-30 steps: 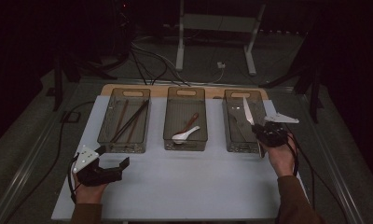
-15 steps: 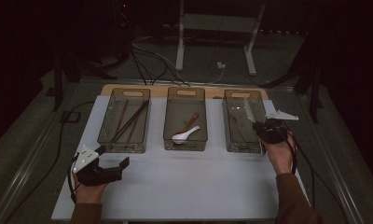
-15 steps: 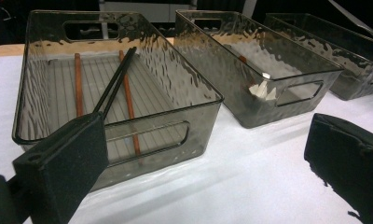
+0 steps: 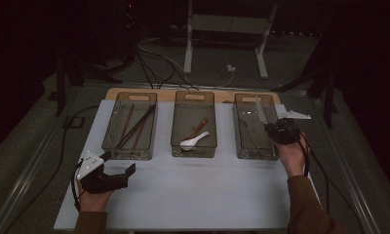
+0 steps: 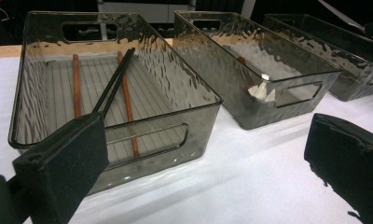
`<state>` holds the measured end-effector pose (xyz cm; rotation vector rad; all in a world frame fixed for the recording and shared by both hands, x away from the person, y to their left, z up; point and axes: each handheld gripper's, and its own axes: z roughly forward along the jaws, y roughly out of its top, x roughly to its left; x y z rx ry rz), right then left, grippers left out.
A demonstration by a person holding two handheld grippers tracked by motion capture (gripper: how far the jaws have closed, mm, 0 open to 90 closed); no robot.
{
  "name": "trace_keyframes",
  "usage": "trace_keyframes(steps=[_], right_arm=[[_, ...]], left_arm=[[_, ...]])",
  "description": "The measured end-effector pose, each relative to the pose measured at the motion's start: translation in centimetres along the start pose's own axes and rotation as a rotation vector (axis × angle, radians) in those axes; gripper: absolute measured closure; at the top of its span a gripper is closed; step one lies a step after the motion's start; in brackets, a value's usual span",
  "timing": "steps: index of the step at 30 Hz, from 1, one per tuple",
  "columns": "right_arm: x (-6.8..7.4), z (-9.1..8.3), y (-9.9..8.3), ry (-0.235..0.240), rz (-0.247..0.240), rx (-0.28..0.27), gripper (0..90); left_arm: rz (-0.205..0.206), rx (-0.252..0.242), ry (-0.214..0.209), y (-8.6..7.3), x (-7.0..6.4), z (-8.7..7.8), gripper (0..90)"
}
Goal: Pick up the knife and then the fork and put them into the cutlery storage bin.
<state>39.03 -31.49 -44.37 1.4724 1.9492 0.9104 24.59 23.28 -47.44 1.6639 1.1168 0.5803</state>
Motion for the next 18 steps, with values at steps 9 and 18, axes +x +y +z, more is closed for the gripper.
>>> trace_keyframes(steps=[9, 18], right_arm=[[-0.2, 0.7, 1.0, -0.009, 0.008, 0.01, 80.0], [-0.6, 1.9, 1.1, -0.02, 0.022, 0.032, 80.0]], left_arm=[[0.0, -0.001, 0.002, 0.0, 0.0, -0.1, 0.6], [0.001, -0.001, 0.001, 0.0, 0.0, 0.0, 0.6]])
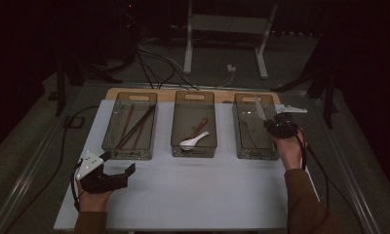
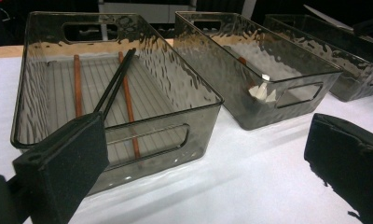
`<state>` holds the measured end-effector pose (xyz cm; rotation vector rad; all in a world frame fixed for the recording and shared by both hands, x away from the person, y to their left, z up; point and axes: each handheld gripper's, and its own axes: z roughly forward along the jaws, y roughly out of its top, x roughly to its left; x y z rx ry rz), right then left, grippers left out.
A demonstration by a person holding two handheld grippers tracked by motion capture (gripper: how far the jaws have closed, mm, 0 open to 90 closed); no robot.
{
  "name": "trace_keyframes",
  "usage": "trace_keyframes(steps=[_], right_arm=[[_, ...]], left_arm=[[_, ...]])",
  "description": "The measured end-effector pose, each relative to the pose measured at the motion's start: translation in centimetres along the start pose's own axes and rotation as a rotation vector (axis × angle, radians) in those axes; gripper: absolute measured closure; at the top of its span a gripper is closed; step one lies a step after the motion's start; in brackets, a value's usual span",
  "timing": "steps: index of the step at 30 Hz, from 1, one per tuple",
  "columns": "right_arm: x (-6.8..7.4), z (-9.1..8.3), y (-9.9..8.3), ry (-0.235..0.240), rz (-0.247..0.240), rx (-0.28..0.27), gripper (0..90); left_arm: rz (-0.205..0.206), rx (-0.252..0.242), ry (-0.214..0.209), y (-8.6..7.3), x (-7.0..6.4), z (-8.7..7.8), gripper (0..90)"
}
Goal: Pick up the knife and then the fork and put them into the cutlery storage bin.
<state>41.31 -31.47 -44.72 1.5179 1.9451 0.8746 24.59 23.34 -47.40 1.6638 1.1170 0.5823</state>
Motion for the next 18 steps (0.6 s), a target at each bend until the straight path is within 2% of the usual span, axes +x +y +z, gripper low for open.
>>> trace_keyframes(steps=[11, 16, 18], right_arm=[[-0.4, 1.9, 0.2, -0.025, 0.024, 0.055, 79.9], [-0.3, 2.3, 0.3, -0.017, 0.027, 0.078, 79.8], [-0.3, 2.4, 0.3, -0.004, 0.039, 0.103, 79.5]], left_arm=[[-0.006, 0.0, 0.002, -0.1, 0.2, -0.1, 0.6], [-0.01, -0.004, 0.005, -0.1, 0.2, -0.2, 0.6], [-0.01, -0.005, 0.006, 0.0, 0.3, -0.2, 0.6]])
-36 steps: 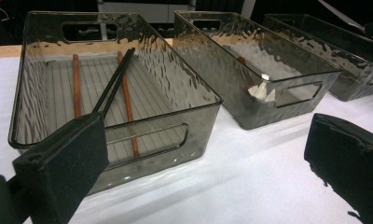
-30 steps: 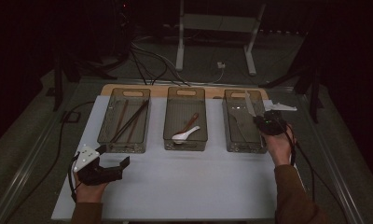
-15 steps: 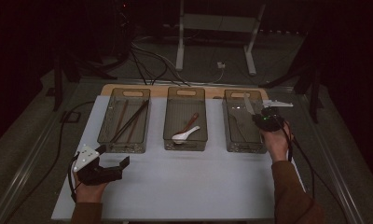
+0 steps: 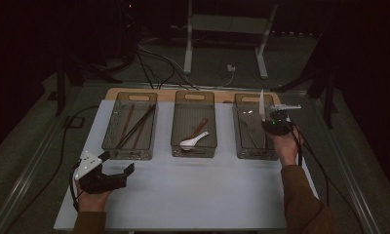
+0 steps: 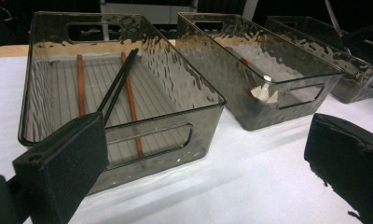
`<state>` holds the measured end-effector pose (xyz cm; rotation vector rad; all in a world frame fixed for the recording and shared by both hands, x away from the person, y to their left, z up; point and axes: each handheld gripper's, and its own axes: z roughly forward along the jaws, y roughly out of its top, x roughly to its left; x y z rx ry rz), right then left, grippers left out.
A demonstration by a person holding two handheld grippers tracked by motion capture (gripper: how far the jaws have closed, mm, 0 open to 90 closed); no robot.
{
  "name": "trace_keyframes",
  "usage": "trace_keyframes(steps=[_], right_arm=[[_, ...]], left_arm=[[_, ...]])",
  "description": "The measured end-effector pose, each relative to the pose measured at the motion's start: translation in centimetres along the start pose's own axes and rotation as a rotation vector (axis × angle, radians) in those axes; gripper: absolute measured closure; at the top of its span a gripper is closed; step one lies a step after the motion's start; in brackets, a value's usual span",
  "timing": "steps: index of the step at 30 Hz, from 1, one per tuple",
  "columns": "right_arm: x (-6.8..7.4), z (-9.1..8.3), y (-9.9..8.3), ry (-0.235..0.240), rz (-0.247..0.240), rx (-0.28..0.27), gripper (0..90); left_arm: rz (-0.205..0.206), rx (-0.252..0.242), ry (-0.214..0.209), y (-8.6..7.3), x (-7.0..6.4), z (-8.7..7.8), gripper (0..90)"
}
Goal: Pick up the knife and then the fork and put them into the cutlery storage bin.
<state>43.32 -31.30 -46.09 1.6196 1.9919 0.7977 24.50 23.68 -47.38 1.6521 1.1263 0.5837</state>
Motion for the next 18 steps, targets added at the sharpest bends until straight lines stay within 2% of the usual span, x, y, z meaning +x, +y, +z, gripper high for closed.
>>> trace_keyframes(steps=[2, 4, 7, 9, 12, 14, 18], right_arm=[[-0.1, 0.1, -0.2, 0.012, 0.002, 0.013, 77.7], [-0.2, -0.4, -0.2, 0.016, 0.012, -0.016, 71.0], [-0.2, -1.4, 0.0, 0.035, 0.005, -0.048, 56.6], [-0.3, -2.0, 0.0, 0.039, 0.009, -0.061, 42.5], [-0.4, -2.8, -0.2, 0.068, 0.032, -0.084, 29.1], [-0.5, -3.2, -0.4, 0.116, 0.045, -0.094, 21.7], [0.0, -4.1, -1.0, 0.151, 0.033, -0.134, 13.6]], left_arm=[[0.002, -0.002, 0.001, 0.0, 0.0, -0.1, 0.6], [0.0, -0.005, 0.002, 0.1, 0.1, -0.1, 0.6], [0.003, -0.007, 0.01, 0.2, 0.2, -0.3, 0.6], [0.008, -0.008, 0.019, 0.3, 0.3, -0.4, 0.6], [0.025, -0.004, 0.039, 0.4, 0.4, -0.5, 0.6], [0.034, -0.004, 0.051, 0.5, 0.5, -0.6, 0.6], [0.054, 0.003, 0.071, 0.7, 0.6, -0.8, 0.6]])
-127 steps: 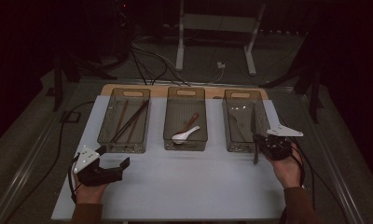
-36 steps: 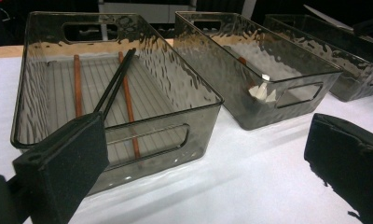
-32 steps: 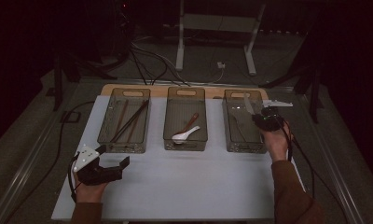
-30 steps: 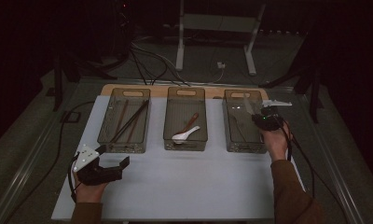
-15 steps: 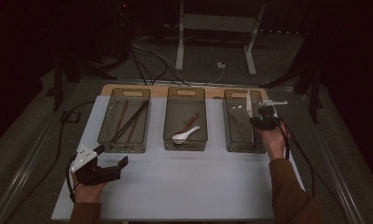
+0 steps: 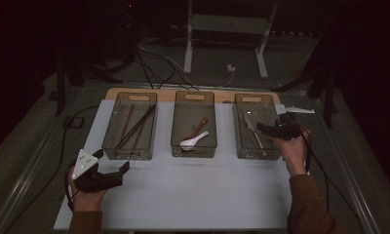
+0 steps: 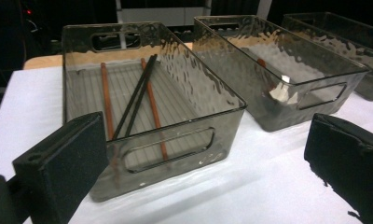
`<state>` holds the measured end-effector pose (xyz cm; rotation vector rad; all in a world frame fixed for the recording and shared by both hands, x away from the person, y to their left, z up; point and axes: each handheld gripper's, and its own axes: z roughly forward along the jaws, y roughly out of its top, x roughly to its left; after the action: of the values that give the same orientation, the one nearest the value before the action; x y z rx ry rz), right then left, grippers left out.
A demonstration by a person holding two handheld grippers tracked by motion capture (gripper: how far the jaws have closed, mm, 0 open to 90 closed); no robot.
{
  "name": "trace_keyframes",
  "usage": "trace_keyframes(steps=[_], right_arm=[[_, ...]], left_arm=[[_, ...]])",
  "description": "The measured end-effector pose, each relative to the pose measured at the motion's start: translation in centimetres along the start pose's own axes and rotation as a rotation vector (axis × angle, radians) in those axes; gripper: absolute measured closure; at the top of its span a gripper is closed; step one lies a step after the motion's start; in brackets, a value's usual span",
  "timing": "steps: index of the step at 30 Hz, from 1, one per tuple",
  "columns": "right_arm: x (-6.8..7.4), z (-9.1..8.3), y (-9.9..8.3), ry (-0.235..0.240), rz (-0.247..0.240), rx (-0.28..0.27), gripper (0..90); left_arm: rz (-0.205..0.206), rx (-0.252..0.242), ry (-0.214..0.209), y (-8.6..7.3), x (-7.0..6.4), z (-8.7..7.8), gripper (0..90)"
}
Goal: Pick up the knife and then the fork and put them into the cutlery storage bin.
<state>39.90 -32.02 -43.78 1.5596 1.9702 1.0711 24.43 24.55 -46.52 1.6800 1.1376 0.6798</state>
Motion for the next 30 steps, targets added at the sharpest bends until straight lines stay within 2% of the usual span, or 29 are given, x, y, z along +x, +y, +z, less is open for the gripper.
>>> trace_keyframes(steps=[4, 8, 12, 18, 30], right_arm=[[0.9, -1.2, -0.9, 0.031, -0.029, -0.053, 7.1], [1.8, -2.3, -1.8, 0.051, -0.073, -0.076, 2.0], [2.6, -3.5, -3.4, 0.069, -0.114, -0.119, 0.9], [3.2, -4.8, -6.2, 0.104, -0.156, -0.178, 0.0], [4.1, -6.0, -9.8, 0.132, -0.2, -0.215, 0.0]], left_arm=[[0.011, 0.0, 0.013, 0.1, 0.3, -0.2, 0.6], [0.021, 0.002, 0.027, 0.2, 0.5, -0.4, 0.6], [0.029, 0.001, 0.038, 0.2, 0.6, -0.5, 0.6], [0.028, 0.0, 0.044, 0.1, 0.7, -0.5, 0.6], [0.029, -0.018, 0.049, 0.0, 0.9, -0.6, 0.6]])
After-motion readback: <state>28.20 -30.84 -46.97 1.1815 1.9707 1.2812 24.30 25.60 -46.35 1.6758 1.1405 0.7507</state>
